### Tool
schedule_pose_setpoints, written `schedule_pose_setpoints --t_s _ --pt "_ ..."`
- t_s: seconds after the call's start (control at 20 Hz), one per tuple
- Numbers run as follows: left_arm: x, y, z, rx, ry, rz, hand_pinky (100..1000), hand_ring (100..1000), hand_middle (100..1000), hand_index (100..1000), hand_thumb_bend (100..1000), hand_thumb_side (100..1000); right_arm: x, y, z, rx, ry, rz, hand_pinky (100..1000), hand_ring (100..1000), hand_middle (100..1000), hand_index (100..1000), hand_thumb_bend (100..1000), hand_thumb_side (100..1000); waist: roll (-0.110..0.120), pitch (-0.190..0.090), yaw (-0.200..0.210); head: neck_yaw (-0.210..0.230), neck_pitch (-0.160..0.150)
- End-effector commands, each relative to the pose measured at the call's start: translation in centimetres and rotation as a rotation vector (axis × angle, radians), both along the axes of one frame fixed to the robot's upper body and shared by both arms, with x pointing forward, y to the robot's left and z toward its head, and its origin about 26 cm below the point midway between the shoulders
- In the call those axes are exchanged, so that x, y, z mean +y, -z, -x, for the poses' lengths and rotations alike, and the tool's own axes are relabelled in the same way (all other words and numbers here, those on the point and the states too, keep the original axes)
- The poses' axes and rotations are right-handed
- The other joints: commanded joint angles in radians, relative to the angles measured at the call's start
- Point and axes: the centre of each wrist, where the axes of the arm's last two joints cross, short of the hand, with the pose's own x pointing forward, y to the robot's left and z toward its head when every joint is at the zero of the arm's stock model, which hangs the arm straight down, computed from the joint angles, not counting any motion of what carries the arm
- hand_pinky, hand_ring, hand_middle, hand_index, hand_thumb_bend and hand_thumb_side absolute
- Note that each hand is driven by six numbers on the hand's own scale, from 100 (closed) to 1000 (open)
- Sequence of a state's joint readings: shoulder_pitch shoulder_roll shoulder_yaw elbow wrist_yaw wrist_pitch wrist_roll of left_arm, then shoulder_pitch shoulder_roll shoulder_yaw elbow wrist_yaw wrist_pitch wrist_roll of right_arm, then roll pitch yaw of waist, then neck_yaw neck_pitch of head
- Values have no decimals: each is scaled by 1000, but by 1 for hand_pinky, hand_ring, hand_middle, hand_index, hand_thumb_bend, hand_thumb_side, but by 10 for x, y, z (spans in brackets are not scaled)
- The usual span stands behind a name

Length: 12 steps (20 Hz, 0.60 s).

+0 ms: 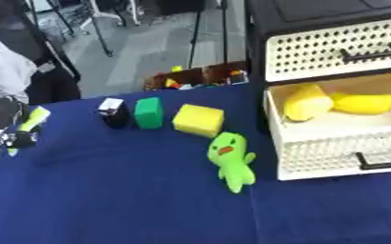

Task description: Pick up objects from table and place into drawer.

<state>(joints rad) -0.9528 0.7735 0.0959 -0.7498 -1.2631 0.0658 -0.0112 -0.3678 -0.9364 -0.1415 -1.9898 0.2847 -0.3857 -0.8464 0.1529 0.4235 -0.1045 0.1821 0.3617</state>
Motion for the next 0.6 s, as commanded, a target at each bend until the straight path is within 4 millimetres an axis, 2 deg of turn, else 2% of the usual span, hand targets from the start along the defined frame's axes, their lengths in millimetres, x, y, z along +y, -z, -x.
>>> schedule_pose_setpoints --t_s 0.05,0.4,0.6 --pt "3 -34 11 -65 25 -61 300 483 469 554 220 258 -2 -7 4 -73 -45 -6 558 647 600 780 100 899 -11 -43 13 -17 17" --pt "-26 -73 26 -103 141 -198 325 497 480 551 219 235 -3 -3 4 -51 -40 -18 559 650 601 777 100 896 -16 -87 55 -49 43" --pt "-52 -93 35 -134 218 -270 322 499 482 546 218 228 -2 -1 4 -36 -46 -23 560 652 600 776 100 896 -20 -112 68 -67 55"
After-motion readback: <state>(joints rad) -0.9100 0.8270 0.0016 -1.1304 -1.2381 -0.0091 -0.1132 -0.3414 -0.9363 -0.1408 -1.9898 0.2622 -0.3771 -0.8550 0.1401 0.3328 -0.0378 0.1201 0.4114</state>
